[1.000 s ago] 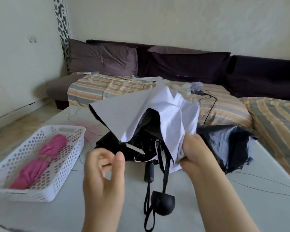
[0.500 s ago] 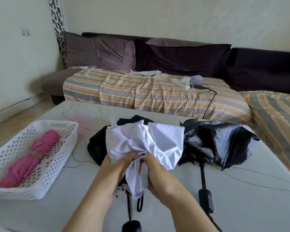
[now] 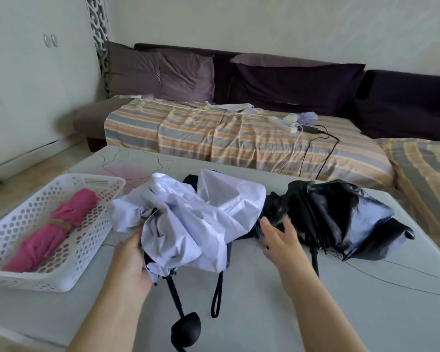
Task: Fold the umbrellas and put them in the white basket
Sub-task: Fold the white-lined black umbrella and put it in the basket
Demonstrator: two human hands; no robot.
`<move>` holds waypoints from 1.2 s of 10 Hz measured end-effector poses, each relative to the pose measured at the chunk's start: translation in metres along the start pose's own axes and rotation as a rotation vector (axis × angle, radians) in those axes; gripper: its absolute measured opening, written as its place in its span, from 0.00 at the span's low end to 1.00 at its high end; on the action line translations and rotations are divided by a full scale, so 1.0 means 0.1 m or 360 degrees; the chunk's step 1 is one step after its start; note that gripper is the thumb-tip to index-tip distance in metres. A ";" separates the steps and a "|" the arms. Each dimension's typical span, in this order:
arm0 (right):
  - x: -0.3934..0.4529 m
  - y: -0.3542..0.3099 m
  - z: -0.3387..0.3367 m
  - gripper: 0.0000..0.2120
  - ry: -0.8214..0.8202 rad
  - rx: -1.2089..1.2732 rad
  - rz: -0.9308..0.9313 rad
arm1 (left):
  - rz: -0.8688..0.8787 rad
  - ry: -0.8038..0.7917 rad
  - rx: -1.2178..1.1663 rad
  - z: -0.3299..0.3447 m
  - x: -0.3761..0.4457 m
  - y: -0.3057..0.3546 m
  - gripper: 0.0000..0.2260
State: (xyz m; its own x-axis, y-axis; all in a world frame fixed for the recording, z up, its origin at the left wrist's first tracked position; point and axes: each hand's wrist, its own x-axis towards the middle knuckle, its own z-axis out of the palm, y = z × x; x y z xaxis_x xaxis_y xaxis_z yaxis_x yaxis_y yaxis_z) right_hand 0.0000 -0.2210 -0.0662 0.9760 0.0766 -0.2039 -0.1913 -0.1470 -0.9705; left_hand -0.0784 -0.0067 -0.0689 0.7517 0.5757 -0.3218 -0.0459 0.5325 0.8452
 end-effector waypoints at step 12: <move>-0.10 -0.01 0.39 0.16 -0.0508 0.0054 -0.0139 | -0.0051 -0.0815 0.0483 0.19 -0.24 -0.09 0.15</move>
State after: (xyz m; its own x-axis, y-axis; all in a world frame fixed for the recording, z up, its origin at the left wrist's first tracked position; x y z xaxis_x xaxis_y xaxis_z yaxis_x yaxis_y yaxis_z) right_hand -0.0137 -0.1834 -0.0677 0.9080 0.3931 -0.1448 -0.1171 -0.0938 -0.9887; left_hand -0.0837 -0.0370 -0.0613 0.9747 0.1494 -0.1661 0.1154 0.2998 0.9470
